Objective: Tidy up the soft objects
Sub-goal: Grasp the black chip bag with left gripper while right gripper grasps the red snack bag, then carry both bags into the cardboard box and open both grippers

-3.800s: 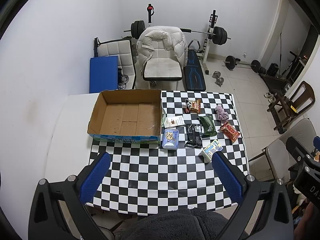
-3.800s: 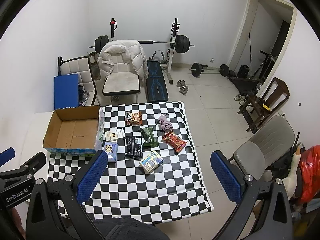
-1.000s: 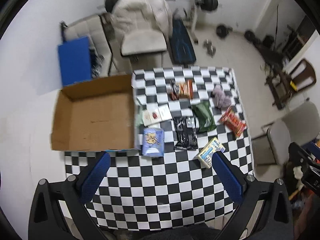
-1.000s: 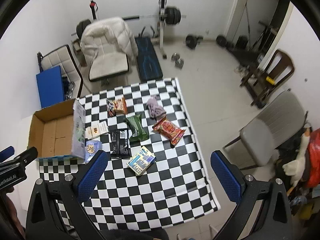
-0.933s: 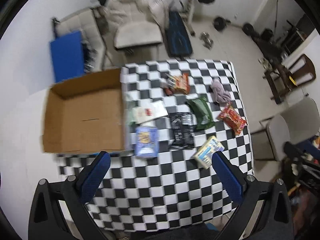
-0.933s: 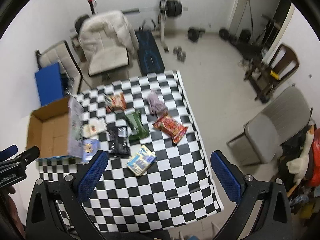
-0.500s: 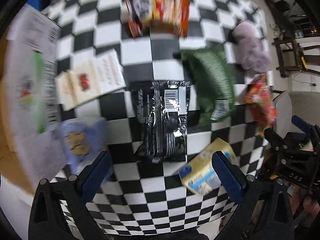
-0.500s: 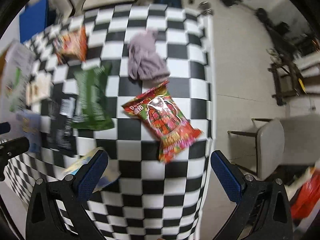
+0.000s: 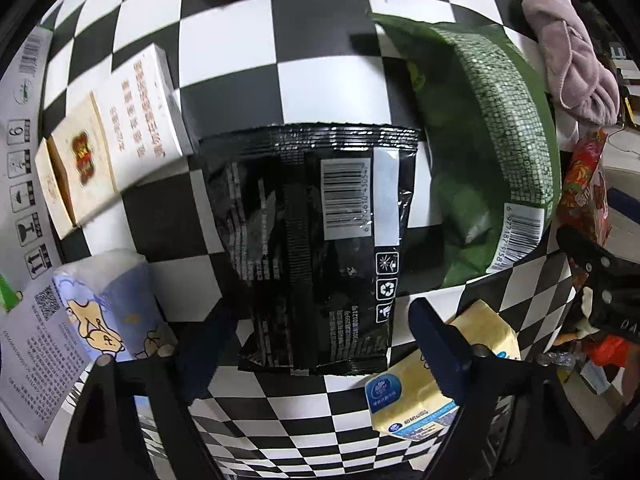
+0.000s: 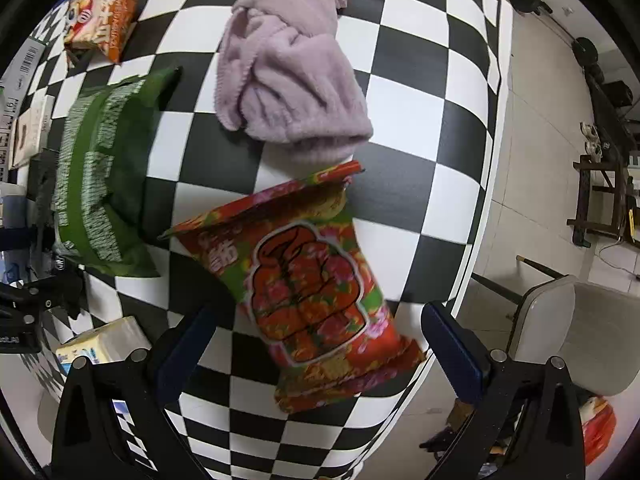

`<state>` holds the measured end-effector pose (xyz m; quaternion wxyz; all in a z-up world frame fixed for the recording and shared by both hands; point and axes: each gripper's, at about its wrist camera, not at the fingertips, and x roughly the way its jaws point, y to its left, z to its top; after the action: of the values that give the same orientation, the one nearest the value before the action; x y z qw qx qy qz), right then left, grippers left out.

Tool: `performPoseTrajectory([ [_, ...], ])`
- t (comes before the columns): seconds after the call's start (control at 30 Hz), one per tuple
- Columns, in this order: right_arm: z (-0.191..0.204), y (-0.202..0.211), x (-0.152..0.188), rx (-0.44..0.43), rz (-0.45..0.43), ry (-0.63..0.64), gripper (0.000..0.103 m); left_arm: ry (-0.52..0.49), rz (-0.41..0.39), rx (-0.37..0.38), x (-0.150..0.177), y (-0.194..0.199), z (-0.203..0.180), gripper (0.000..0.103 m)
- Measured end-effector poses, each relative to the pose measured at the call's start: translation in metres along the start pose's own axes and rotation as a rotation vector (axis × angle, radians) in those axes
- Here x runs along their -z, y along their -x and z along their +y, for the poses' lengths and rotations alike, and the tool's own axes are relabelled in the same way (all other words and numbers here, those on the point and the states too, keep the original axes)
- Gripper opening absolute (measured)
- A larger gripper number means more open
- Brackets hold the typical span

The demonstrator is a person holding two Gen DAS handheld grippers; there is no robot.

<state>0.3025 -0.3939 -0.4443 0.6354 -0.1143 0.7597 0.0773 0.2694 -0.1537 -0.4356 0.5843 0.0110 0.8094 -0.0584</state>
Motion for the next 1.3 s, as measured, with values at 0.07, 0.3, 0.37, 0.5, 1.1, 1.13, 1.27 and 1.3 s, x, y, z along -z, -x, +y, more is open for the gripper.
performPoseTrajectory([
  [0.07, -0.005, -0.005, -0.004, -0.013, 0.011, -0.003, 0.097, -0.005, -0.019, -0.022, 0.003, 0.003, -0.001, 0.062],
  [0.3, -0.01, -0.003, -0.001, -0.044, -0.024, -0.092, 0.055, 0.026, -0.075, -0.034, 0.025, 0.006, 0.012, 0.05],
  [0.37, -0.017, -0.004, 0.009, -0.083, -0.015, -0.155, 0.052, 0.038, -0.096, -0.04, 0.037, 0.009, 0.011, 0.049],
  [0.5, -0.026, -0.005, 0.031, -0.153, 0.007, -0.264, 0.05, 0.052, -0.175, -0.029, 0.066, 0.037, 0.012, 0.049],
  [1.1, 0.221, 0.187, 0.087, -0.484, -0.306, -0.17, 0.05, 0.146, -0.531, -0.013, 0.19, 0.235, 0.197, 0.049],
  [1.13, 0.244, 0.197, 0.077, -0.48, -0.31, -0.159, 0.05, 0.153, -0.531, -0.016, 0.185, 0.237, 0.214, 0.049],
  [1.27, 0.322, 0.213, 0.033, -0.467, -0.304, -0.159, 0.05, 0.192, -0.494, 0.028, 0.149, 0.23, 0.279, 0.049],
  [1.3, 0.339, 0.212, 0.019, -0.46, -0.3, -0.164, 0.05, 0.206, -0.477, 0.05, 0.138, 0.225, 0.295, 0.049],
])
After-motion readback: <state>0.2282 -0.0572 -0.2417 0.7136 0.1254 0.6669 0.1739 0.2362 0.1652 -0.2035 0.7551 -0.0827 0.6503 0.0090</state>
